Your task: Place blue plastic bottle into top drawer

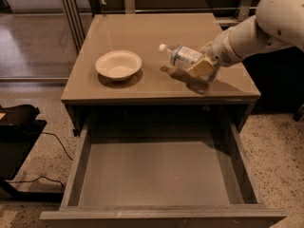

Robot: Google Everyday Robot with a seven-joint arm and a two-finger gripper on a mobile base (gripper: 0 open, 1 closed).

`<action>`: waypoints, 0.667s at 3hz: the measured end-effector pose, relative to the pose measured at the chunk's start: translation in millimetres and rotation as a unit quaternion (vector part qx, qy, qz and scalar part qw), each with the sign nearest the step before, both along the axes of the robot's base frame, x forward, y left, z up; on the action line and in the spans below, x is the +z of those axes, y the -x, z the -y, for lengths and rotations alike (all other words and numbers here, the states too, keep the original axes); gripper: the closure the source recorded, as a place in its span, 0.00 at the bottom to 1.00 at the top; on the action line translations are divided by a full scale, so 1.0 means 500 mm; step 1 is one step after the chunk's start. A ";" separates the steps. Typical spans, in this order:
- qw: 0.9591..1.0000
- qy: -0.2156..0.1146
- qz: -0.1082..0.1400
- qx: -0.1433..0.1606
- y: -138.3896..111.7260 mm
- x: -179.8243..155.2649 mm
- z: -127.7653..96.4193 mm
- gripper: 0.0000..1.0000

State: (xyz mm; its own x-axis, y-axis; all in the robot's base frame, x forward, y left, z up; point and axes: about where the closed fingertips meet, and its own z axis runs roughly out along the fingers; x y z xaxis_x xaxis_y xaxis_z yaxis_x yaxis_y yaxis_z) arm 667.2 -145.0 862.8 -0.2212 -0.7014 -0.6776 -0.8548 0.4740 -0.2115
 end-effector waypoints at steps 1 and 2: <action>1.000 -0.001 0.013 0.009 0.087 0.013 0.053 1.00; 0.999 -0.008 0.026 0.023 0.179 0.009 0.086 1.00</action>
Offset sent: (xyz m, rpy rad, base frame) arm -0.1505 -0.0701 -0.0006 0.0291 -0.0832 0.0783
